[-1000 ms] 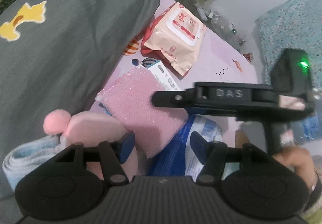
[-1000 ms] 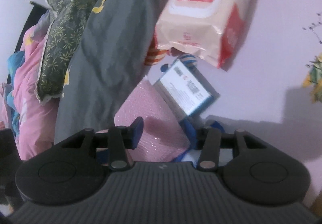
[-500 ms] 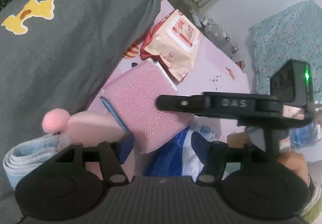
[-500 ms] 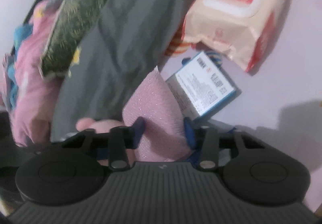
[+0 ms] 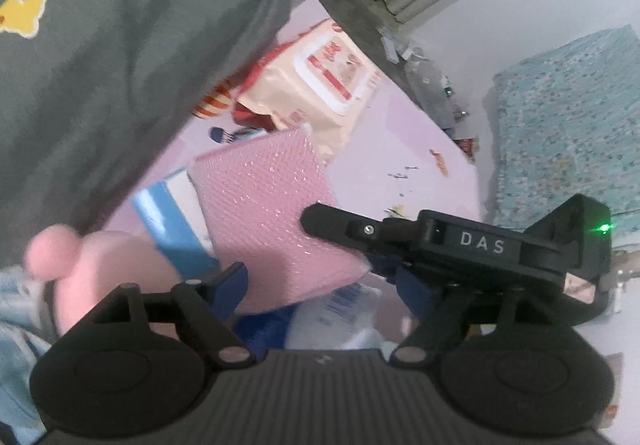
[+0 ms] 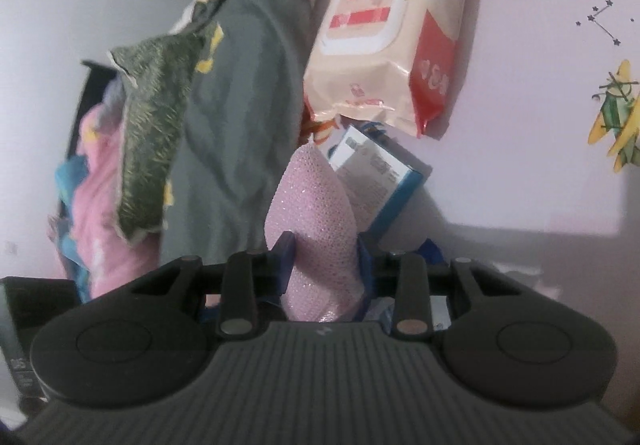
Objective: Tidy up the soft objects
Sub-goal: 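Carry the pink foam pad into the cardboard box and release it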
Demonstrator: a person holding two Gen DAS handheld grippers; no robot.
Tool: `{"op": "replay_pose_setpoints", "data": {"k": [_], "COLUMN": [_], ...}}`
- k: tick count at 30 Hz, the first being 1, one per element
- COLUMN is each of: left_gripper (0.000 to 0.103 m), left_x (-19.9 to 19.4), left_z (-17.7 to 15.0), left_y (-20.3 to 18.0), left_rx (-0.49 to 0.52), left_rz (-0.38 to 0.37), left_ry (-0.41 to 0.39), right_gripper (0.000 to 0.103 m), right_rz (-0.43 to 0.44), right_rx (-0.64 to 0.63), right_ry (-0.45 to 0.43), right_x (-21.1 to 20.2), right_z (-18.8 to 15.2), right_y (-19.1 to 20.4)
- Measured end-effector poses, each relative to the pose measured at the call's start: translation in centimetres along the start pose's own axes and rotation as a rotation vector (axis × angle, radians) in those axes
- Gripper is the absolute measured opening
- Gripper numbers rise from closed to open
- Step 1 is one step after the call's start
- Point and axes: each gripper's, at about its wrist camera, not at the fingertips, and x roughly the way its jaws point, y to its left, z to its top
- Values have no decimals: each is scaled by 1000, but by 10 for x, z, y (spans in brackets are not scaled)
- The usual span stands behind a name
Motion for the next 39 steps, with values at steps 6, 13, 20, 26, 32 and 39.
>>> {"op": "replay_pose_setpoints", "data": {"k": [6,13,20,26,32,39], "left_gripper": [81,82,88,88,88,88], "left_x": [-20,-63,-88,-85,-81,-85], "left_z": [-17,-48,-95,-131,-159,-175], "left_y": [-15,-54,-82,-73,-48,-24], "left_rx": [22,115,267,338,288,232], "left_rz": [-26,-103,-127,-56,-47,-26], "left_ry": [-16,-42,-61,-43,-11,0], "right_gripper": [28,28,28,28,28,31], "right_rz": [53,103,102,-50,-202,-363], "right_rx": [13,-8,40,107,198,180], "right_ry": [-26,-131,-359,-572,-531,-433], "right_x": [-29,-110,-246,-352,-348,-288], "right_z": [-12,-48,-114,-172,-176,-143], "right_y": [3,0,-48,-112,-173,-196]}}
